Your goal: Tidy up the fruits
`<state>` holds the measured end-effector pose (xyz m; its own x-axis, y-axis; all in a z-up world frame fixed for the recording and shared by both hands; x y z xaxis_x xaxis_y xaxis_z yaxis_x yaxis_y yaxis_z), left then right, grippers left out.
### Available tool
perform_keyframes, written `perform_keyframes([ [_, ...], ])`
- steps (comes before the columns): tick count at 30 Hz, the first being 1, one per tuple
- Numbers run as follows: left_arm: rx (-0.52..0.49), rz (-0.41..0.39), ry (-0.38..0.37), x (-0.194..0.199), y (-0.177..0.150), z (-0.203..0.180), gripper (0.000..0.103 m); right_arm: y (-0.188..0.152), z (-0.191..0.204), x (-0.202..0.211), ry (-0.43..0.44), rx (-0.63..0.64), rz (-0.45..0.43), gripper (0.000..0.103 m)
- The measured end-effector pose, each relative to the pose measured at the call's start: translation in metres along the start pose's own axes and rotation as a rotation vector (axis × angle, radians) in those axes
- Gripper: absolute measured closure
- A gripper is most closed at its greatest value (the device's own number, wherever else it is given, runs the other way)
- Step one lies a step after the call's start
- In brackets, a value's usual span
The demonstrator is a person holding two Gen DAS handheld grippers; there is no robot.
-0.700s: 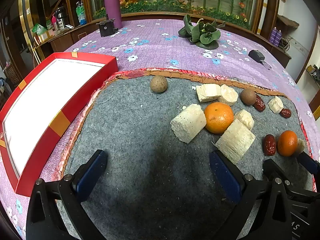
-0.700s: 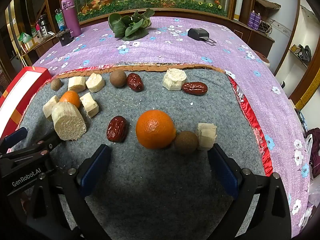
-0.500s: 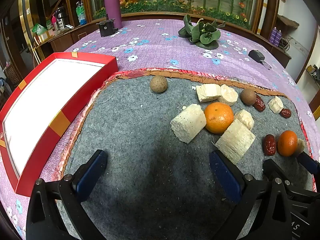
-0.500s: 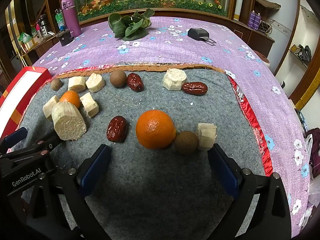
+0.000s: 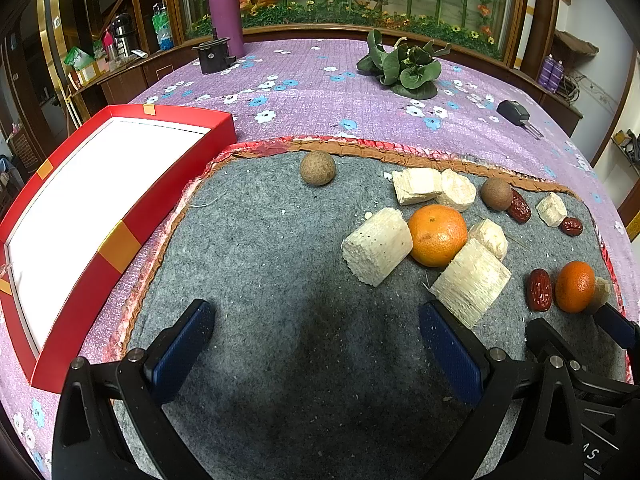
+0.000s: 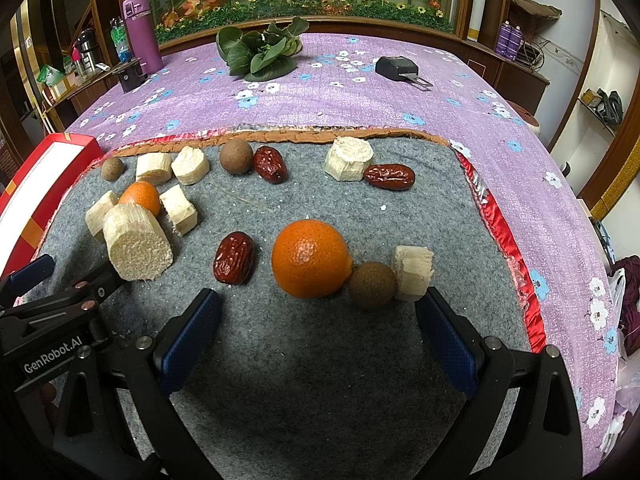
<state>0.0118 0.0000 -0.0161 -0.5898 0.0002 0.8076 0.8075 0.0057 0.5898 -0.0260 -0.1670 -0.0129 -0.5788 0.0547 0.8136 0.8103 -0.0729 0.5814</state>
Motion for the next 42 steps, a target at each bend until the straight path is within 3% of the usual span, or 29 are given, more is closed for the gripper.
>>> perform_keyframes([
  [28, 0.0, 0.0, 0.0, -0.0001, 0.0, 0.0002, 0.001, -0.0007, 0.0008, 0.0001, 0.003, 0.01, 0.005, 0.004],
  [38, -0.006, 0.002, -0.006, 0.0009, 0.0, -0.0003, 0.001, 0.0029, 0.0011, -0.0015, 0.061, 0.092, 0.099, 0.004],
  [42, -0.017, 0.007, -0.012, 0.0032, -0.0022, 0.0006, 0.001, 0.0044, -0.0053, 0.0017, 0.091, 0.071, 0.127, 0.004],
])
Point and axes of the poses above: each gripper's, at about its wrist camera, not at the fingertips, and x roughly against the way its jaws point, z to its left, y to its top, the point moved 2 cm from there along -x, roughly the way its jaws point
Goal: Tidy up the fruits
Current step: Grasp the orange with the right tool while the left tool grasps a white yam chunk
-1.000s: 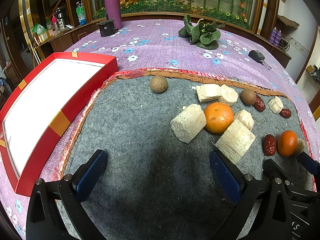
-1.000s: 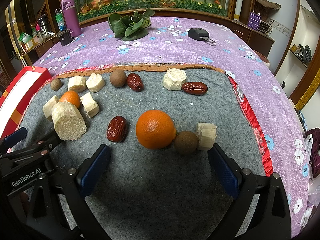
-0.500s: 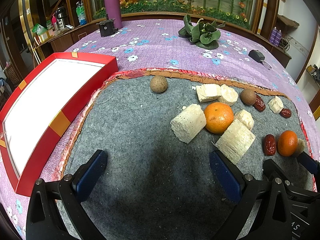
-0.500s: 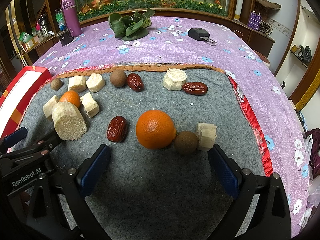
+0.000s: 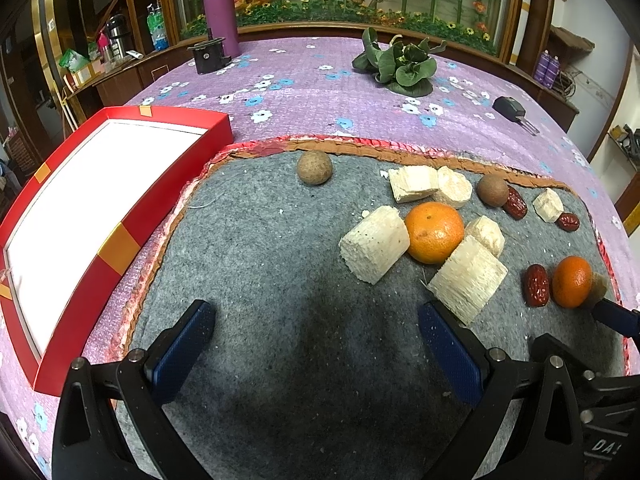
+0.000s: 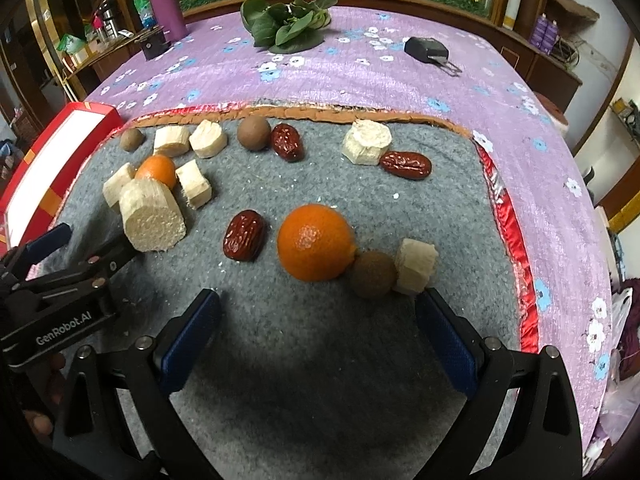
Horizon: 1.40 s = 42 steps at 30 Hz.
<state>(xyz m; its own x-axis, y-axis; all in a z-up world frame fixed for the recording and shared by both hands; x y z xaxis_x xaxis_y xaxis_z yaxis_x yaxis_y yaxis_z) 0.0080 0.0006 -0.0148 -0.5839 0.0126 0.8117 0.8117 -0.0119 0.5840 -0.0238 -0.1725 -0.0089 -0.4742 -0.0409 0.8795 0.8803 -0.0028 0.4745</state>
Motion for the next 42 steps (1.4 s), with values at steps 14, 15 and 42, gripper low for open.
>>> perform_keyframes([
  [14, -0.027, 0.015, 0.018, 0.003, -0.001, -0.003, 0.001, 0.003, -0.016, 0.026, 0.018, -0.024, -0.053, 0.004],
  [15, -0.028, 0.018, 0.018, 0.004, -0.001, -0.004, 0.001, 0.003, -0.018, 0.028, 0.022, -0.02, -0.059, 0.004],
  [42, -0.005, 0.008, 0.063, 0.021, 0.018, 0.023, 0.001, 0.02, -0.008, 0.023, 0.111, 0.088, -0.066, 0.022],
])
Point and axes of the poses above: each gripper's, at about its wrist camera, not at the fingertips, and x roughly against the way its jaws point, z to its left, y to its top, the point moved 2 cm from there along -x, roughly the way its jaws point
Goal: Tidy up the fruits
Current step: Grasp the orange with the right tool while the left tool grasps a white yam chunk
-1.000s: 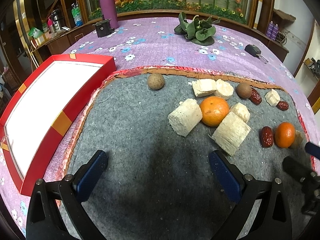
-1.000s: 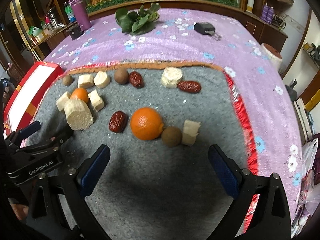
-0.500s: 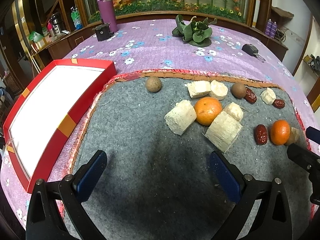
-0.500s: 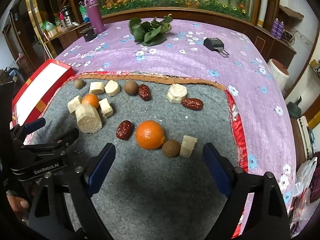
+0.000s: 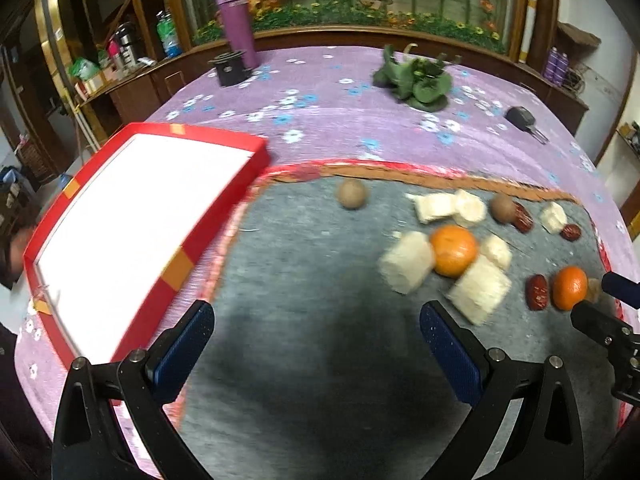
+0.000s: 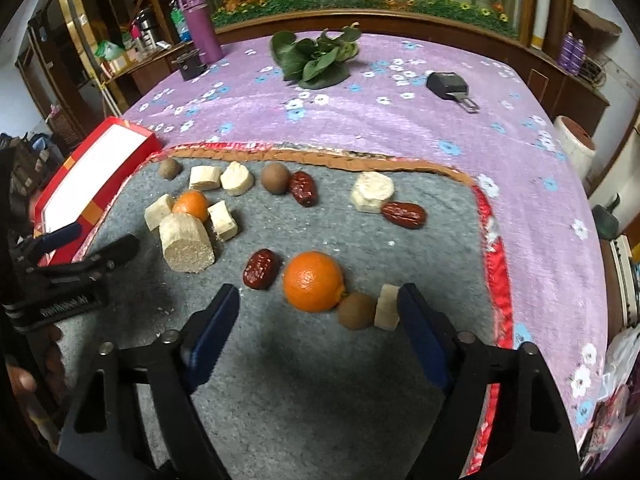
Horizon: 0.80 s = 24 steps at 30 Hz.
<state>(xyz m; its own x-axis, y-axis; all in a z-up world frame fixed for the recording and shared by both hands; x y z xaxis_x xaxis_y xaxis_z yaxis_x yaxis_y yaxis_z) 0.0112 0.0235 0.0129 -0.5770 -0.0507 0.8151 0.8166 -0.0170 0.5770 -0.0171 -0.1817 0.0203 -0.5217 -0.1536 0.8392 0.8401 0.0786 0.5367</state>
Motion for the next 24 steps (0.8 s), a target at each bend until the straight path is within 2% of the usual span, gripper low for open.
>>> perform_keyframes([
  [2, 0.01, 0.007, -0.002, 0.0, 0.0, 0.007, 0.001, 0.004, 0.005, -0.003, -0.008, 0.035, -0.005, 0.024],
  [4, 0.016, 0.014, -0.017, 0.001, -0.001, 0.011, 0.001, 0.007, 0.009, -0.004, 0.004, 0.065, -0.012, 0.043],
  [6, 0.006, 0.015, -0.044, 0.004, -0.002, 0.007, 0.001, 0.01, 0.014, -0.012, 0.015, 0.091, 0.027, 0.047],
  [7, -0.003, 0.013, -0.062, 0.005, -0.002, 0.004, 0.001, 0.01, 0.015, -0.017, 0.006, 0.103, 0.045, 0.053],
  [9, -0.027, 0.004, -0.108, 0.009, -0.003, -0.004, 0.001, 0.01, 0.019, -0.021, -0.008, 0.147, 0.048, 0.056],
  [11, -0.055, -0.006, -0.158, 0.012, -0.002, -0.015, 0.001, 0.011, 0.018, -0.022, -0.001, 0.164, 0.053, 0.068],
  [14, -0.09, 0.005, -0.223, 0.011, -0.001, -0.033, 0.001, 0.011, 0.011, -0.019, 0.015, 0.145, 0.053, 0.068],
  [18, -0.099, 0.02, -0.27, 0.003, 0.002, -0.05, 0.001, 0.006, 0.004, -0.011, 0.038, 0.129, 0.041, 0.068],
  [24, -0.06, 0.059, -0.364, -0.008, 0.004, -0.065, 0.017, 0.004, -0.004, -0.001, 0.047, 0.122, 0.024, 0.068],
])
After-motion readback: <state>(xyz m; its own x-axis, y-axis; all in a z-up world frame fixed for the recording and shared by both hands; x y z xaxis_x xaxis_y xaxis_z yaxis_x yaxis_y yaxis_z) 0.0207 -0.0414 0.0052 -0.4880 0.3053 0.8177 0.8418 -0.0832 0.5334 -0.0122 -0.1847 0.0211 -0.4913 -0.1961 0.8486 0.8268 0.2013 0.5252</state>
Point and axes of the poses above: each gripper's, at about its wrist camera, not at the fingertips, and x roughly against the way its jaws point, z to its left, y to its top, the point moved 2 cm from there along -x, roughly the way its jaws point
